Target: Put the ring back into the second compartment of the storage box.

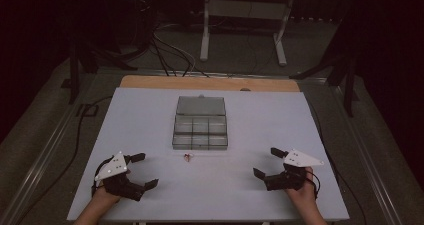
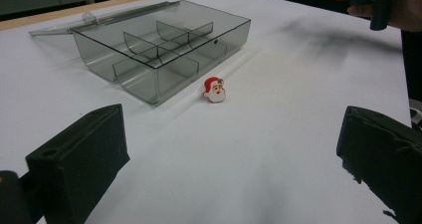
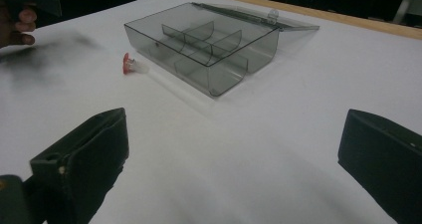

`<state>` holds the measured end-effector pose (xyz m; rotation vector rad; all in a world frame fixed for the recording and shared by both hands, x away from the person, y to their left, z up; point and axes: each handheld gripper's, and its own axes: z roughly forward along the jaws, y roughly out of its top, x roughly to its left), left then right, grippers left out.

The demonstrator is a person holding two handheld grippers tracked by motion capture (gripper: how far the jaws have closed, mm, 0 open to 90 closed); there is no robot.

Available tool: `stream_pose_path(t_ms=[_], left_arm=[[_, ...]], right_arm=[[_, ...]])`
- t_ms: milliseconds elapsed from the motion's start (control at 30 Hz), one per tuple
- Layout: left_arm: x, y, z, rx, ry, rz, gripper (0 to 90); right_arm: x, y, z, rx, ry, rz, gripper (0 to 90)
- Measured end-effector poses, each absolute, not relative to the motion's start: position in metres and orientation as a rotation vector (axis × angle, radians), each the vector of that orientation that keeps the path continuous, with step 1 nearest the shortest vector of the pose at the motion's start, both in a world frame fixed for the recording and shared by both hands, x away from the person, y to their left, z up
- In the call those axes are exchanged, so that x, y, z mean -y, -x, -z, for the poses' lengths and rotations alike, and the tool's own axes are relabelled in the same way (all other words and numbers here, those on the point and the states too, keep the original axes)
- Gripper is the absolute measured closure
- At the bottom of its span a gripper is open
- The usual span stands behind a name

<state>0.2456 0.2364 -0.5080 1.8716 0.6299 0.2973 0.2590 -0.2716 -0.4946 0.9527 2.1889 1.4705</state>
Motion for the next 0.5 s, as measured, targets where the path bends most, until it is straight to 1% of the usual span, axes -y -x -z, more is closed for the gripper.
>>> stream_pose_path(t_ms=[500], left_arm=[[-0.2333, -0.2479, 0.4980, -0.691, -1.845, -0.294, 0.8]], right_arm=[[0.2698, -0.2592, 0.4944, -2.189, -0.952, -1.475, 0.0]])
